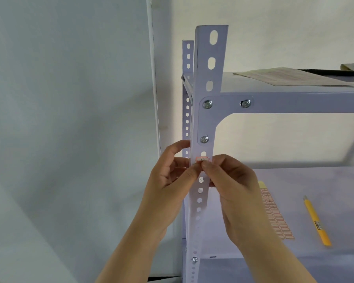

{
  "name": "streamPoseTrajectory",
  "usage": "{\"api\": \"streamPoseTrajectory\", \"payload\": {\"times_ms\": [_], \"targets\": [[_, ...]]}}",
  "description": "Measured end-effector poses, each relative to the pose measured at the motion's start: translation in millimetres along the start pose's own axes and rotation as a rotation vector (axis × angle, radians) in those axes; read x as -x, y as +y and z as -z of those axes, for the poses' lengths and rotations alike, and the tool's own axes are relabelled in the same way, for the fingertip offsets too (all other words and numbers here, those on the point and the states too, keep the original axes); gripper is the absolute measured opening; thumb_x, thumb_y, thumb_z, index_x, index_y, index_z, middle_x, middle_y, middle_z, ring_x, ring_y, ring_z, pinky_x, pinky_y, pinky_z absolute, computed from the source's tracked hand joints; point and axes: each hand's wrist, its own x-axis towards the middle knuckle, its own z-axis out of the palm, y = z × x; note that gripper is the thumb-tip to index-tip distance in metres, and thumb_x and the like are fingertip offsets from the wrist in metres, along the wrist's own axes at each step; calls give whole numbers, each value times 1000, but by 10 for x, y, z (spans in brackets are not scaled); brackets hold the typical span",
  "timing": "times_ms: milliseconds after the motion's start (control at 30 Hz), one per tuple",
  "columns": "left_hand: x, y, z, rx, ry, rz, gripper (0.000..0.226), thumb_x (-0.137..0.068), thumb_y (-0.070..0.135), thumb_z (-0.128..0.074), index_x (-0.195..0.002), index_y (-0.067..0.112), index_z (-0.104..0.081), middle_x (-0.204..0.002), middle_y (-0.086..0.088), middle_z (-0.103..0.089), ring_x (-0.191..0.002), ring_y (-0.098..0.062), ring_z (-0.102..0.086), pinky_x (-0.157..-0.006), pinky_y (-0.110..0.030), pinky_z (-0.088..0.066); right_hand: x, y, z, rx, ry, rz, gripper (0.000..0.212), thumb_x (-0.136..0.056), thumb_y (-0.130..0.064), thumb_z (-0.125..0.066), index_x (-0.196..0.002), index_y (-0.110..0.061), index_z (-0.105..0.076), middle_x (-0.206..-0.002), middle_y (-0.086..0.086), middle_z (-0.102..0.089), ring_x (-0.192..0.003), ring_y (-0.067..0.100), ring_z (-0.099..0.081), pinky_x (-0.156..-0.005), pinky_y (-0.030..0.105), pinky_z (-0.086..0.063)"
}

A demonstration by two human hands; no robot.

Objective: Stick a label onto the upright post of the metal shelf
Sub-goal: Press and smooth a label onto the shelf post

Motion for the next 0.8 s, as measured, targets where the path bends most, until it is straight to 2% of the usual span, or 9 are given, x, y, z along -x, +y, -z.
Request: {"api": "streamPoseTrajectory", "payload": {"times_ms": [67,100,167,200,300,400,500,667,800], "targets": [[2,-4,-2,7,4,2,36,-94,16,-65,-122,38,-63,-106,-25,-67,-100,-34,-69,-91,-36,-57,44,9,3,226,103,228,6,-85,-13,-73,-81,-16,-72,-77,6,-75,-71,30,-68,-67,28,-54],[4,-3,-4,9,3,1,36,-94,16,-65,-123,38,-63,-106,-25,-68,-100,-33,-69,-92,-37,-57,58,17,13,334,153,333,9,-84,-13,-74,-84,-21,-71,-76,-3,-74,-66,19,-67,-63,20,-52],[15,5,-8,9,-1,-6,36,-94,18,-66,-124,38,-63,-105,-24,-69,-99,-32,-69,-92,-38,-57,64,35,38,501,228,537,14,-83,-12,-76,-89,-22,-69,-73,-11,-69,-66,15,-64,-61,9,-46],[22,11,-8,14,-2,-7,36,-92,21,-67,-123,38,-63,-104,-23,-69,-98,-31,-70,-92,-38,-57,58,48,53,570,252,632,12,-83,-10,-75,-90,-19,-71,-74,-13,-69,-65,14,-62,-62,7,-44],[28,20,-8,34,-2,-3,36,-89,24,-68,-122,38,-64,-101,-21,-70,-96,-29,-71,-90,-37,-58,1,85,95,735,276,858,6,-85,-10,-72,-89,-9,-77,-83,0,-75,-61,10,-58,-62,8,-45],[17,11,-7,46,2,1,34,-92,20,-68,-120,38,-65,-94,-18,-71,-91,-28,-72,-89,-35,-58,-73,111,144,905,317,1055,10,-87,-12,-72,-84,-5,-78,-78,7,-77,-57,14,-63,-54,23,-52],[18,17,-3,74,-7,2,32,-87,24,-69,-114,41,-67,-87,-7,-72,-85,-15,-72,-85,-28,-58,-102,124,136,991,323,1104,18,-92,-15,-67,-80,-4,-76,-74,7,-75,-51,20,-63,-47,31,-51],[13,33,19,63,-15,-6,33,-94,13,-65,-113,39,-68,-96,-24,-70,-86,-19,-71,-88,-32,-57,-134,123,59,1055,338,1029,25,-94,-21,-57,-79,-5,-70,-70,5,-67,-47,22,-58,-38,29,-44],[-1,33,38,60,-29,0,33,-94,13,-65,-109,42,-68,-87,-14,-72,-84,-14,-72,-87,-30,-58,-170,143,37,1057,304,990,38,-100,-29,-44,-79,-4,-64,-70,6,-62,-44,24,-53,-35,26,-39]]}}
